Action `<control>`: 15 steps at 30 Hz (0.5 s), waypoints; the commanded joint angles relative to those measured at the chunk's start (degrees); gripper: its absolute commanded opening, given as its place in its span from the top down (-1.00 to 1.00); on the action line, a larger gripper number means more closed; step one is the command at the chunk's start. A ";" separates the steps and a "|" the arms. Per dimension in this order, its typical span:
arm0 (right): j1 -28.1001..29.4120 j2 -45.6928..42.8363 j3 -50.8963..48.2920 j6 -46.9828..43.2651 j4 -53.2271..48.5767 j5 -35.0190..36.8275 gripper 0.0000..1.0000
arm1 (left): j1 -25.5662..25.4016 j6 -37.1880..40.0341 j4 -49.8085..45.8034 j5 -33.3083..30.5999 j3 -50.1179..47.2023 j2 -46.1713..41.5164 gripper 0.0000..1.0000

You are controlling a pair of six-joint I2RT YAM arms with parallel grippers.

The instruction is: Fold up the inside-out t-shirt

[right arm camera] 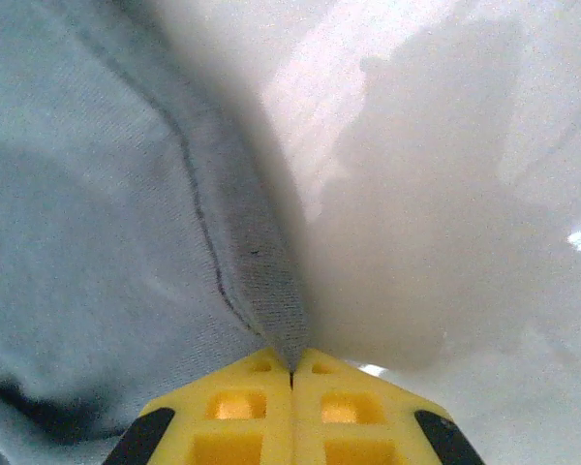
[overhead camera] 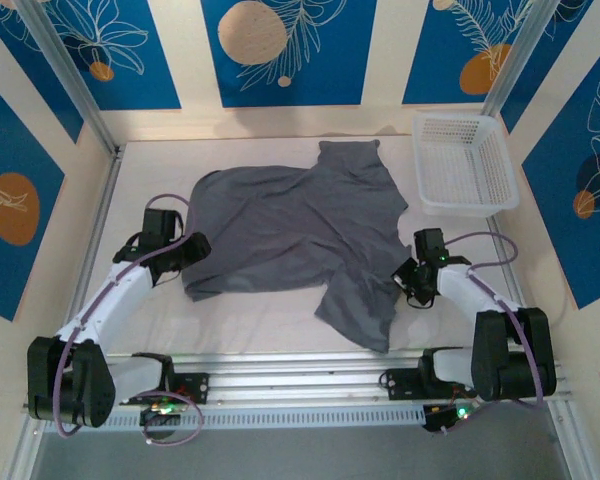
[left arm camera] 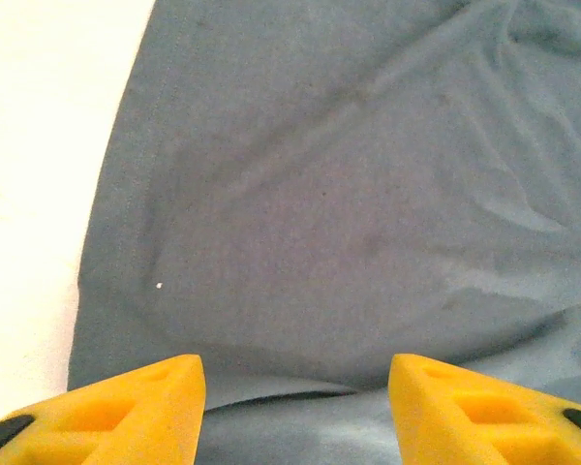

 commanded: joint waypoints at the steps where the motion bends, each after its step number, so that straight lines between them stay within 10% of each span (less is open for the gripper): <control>1: -2.66 0.37 1.96 -2.89 4.05 4.61 1.00 | -0.18 0.74 -0.87 -1.20 -0.07 0.05 -0.05; 7: -8.26 5.36 4.32 -5.10 8.99 2.83 0.83 | -0.14 0.93 -0.49 -1.11 -0.24 0.60 -0.04; 10: -9.82 6.14 7.13 -5.92 5.39 -0.98 0.40 | -0.23 1.11 -0.93 -0.93 -0.21 0.54 -0.04; 15: -9.78 -6.53 1.08 0.27 -0.83 -1.27 0.14 | -0.18 0.87 -0.48 -1.81 -1.20 -0.74 -0.04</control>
